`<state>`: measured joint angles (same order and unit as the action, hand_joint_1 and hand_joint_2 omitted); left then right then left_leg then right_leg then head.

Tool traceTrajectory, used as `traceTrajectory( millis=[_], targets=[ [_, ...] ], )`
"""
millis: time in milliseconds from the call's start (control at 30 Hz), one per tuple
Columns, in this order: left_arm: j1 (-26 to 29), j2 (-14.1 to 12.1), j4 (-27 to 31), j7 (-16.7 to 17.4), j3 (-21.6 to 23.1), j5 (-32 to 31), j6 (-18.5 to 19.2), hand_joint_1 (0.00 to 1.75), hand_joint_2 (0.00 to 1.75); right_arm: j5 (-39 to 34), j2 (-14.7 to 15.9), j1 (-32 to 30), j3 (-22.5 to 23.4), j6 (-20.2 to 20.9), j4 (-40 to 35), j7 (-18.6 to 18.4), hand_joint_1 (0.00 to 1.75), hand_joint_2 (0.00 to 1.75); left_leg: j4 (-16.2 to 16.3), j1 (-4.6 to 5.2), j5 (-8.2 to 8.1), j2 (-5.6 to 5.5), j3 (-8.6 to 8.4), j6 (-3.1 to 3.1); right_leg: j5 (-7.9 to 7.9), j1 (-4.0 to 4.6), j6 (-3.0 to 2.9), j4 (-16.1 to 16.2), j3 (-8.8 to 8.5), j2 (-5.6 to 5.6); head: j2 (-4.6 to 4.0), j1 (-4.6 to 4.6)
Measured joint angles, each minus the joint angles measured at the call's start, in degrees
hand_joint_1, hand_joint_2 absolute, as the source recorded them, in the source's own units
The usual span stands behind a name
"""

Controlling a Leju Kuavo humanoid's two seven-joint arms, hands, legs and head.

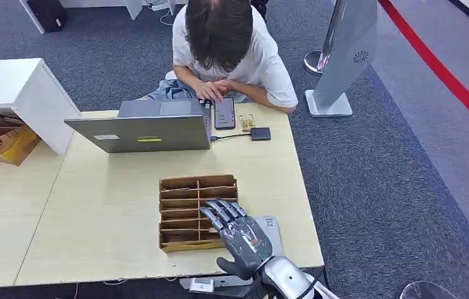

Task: Pass the card to the sensor for recognition and then transmit it.

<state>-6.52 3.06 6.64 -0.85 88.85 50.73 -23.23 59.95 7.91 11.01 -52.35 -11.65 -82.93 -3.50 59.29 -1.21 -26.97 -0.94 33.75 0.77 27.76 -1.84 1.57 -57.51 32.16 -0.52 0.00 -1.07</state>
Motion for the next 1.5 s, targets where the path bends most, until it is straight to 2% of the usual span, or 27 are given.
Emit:
traceTrajectory(
  millis=[267, 967, 1500],
  targets=[
    [0.0, 0.0, 0.0, 0.0, 0.0, -0.6, 0.0, 0.0, 1.75, 0.0, -0.5, 0.2, 0.0, 0.0, 0.4, -0.2, 0.0, 1.75, 0.0, 0.0, 0.0, 0.0, 0.0, 0.0, 0.0, 0.0, 0.0, 0.0, 0.0, 0.0, 0.0, 0.0],
    [-0.4, 0.2, 0.0, 0.7, 0.0, -2.7, 0.6, 0.0, 1.75, -0.9, -4.5, 2.5, 0.0, 0.2, 5.3, -1.3, 0.07, 1.75, 0.0, 0.0, 0.0, 0.0, 0.0, 0.0, 0.0, 0.0, 0.0, 0.0, 0.0, 0.0, 0.0, 0.0],
    [-0.5, 0.2, 0.0, 0.7, 0.0, -2.8, 0.6, 0.0, 1.75, -1.3, -5.0, 2.8, 0.3, 0.0, 7.0, -1.7, 0.1, 1.75, 0.0, 0.0, 0.0, 0.0, 0.0, 0.0, 0.0, 0.0, 0.0, 0.0, 0.0, 0.0, 0.0, 0.0]
  ],
)
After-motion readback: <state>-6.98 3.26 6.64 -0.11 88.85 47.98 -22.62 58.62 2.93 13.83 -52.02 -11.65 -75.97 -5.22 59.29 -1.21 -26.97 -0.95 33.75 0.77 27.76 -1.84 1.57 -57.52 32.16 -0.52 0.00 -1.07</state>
